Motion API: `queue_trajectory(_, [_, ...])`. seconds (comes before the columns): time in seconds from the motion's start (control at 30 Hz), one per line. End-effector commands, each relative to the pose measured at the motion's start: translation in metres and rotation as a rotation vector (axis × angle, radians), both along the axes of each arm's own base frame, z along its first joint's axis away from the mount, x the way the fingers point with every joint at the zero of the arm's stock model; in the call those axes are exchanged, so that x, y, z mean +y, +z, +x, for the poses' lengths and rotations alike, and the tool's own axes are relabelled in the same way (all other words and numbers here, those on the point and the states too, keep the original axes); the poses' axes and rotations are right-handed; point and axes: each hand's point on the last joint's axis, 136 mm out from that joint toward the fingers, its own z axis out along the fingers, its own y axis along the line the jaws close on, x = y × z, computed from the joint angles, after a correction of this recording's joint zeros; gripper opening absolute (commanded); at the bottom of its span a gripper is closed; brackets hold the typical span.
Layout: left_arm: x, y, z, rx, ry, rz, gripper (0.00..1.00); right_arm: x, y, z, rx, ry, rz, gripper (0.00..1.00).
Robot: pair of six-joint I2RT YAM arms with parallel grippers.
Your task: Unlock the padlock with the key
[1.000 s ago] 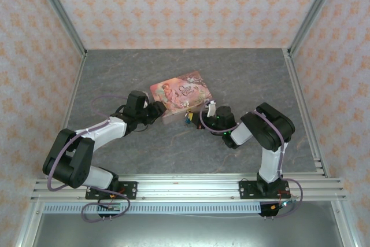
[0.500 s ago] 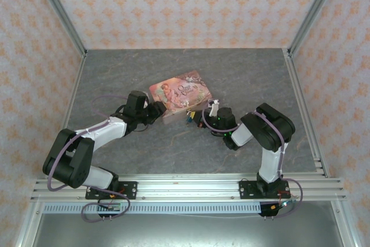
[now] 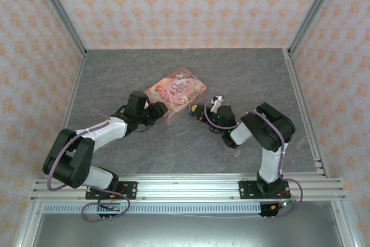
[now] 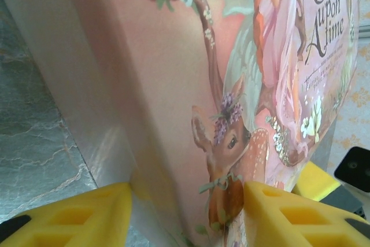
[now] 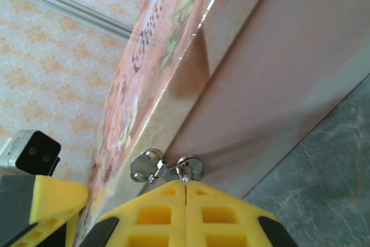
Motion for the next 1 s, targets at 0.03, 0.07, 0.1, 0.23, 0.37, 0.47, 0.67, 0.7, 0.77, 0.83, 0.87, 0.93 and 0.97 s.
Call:
queue_trajectory(0.03, [0.015,-0.044,-0.032,0.177,0.015,0.083,0.53,0.008,0.021,0.008,-0.069,0.004,0.042,0.00])
queue_trajectory(0.07, [0.015,-0.044,-0.032,0.176,0.016,0.085,0.53,0.009,0.017,0.006,-0.060,0.009,0.037,0.00])
queue_trajectory(0.1, [0.015,-0.044,-0.032,0.176,0.016,0.085,0.54,0.008,0.011,0.004,-0.050,0.011,0.029,0.00])
queue_trajectory(0.23, [0.015,-0.043,-0.031,0.175,0.018,0.085,0.56,0.009,-0.004,-0.001,-0.022,0.017,0.008,0.00])
queue_trajectory(0.37, [0.015,-0.044,-0.031,0.176,0.019,0.087,0.57,0.009,-0.016,-0.003,0.002,0.021,-0.020,0.00])
queue_trajectory(0.47, [0.015,-0.044,-0.031,0.175,0.018,0.091,0.58,0.012,-0.020,-0.005,0.009,0.043,-0.017,0.00])
queue_trajectory(0.67, [0.018,-0.045,-0.031,0.176,0.023,0.108,0.58,0.008,-0.020,-0.007,-0.025,0.062,-0.032,0.04])
queue_trajectory(0.7, [0.020,-0.045,-0.032,0.178,0.025,0.115,0.58,0.003,-0.018,-0.006,-0.033,0.054,-0.039,0.09])
queue_trajectory(0.77, [0.022,-0.045,-0.032,0.179,0.027,0.130,0.58,-0.004,-0.015,-0.006,-0.062,0.052,-0.060,0.23])
queue_trajectory(0.83, [0.024,-0.045,-0.032,0.181,0.029,0.143,0.58,-0.003,-0.009,-0.008,-0.107,0.074,-0.084,0.39])
queue_trajectory(0.87, [0.025,-0.046,-0.032,0.183,0.031,0.149,0.58,-0.001,-0.006,-0.009,-0.125,0.090,-0.089,0.45])
queue_trajectory(0.93, [0.026,-0.046,-0.032,0.184,0.034,0.154,0.58,0.003,-0.003,-0.011,-0.153,0.128,-0.094,0.56])
queue_trajectory(0.97, [0.026,-0.046,-0.032,0.184,0.035,0.155,0.58,0.005,-0.003,-0.012,-0.161,0.139,-0.094,0.60])
